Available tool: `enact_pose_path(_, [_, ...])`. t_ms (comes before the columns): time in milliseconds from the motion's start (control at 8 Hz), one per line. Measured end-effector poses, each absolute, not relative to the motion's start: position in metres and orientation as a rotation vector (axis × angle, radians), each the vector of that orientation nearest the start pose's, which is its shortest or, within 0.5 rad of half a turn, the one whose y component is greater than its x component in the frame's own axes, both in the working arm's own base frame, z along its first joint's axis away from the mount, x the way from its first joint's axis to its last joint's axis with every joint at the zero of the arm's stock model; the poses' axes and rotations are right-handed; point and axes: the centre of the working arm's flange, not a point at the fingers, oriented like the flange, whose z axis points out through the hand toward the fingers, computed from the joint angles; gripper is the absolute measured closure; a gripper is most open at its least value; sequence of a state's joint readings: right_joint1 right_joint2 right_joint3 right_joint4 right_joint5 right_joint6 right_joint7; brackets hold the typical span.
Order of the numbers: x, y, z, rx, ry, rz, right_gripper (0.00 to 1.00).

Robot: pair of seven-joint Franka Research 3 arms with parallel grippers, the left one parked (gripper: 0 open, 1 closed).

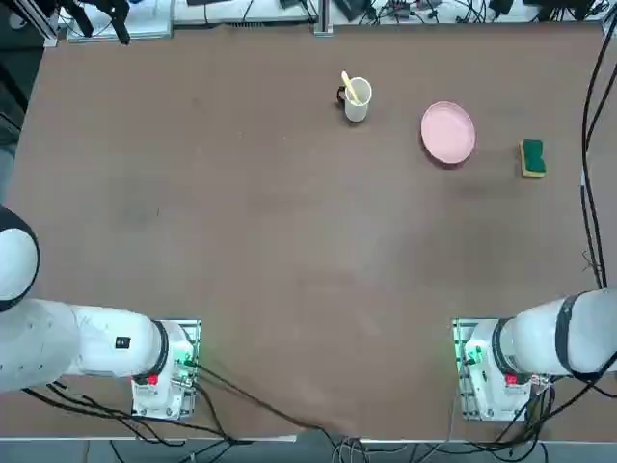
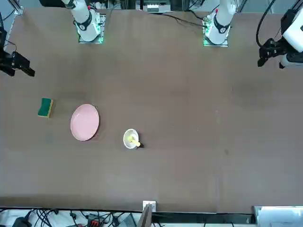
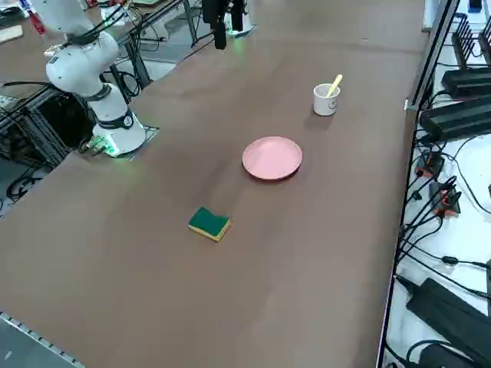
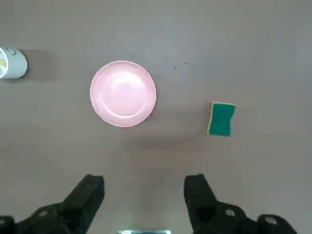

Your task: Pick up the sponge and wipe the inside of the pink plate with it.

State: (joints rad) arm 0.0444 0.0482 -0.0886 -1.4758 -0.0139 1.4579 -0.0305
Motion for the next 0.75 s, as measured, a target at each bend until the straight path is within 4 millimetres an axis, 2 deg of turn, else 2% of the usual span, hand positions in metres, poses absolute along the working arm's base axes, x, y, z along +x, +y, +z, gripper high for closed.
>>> enact_pose_path(375, [0.562,-0.025,0.627,-3.147,0.027,0.101,0.0])
enact_pose_path(625, [0.572,-0.028,0.607,-3.147,0.039,0.153,0.0])
enact_pose_path(750, [0.579,-0.035,0.592,-3.146,0.06,0.189,0.0])
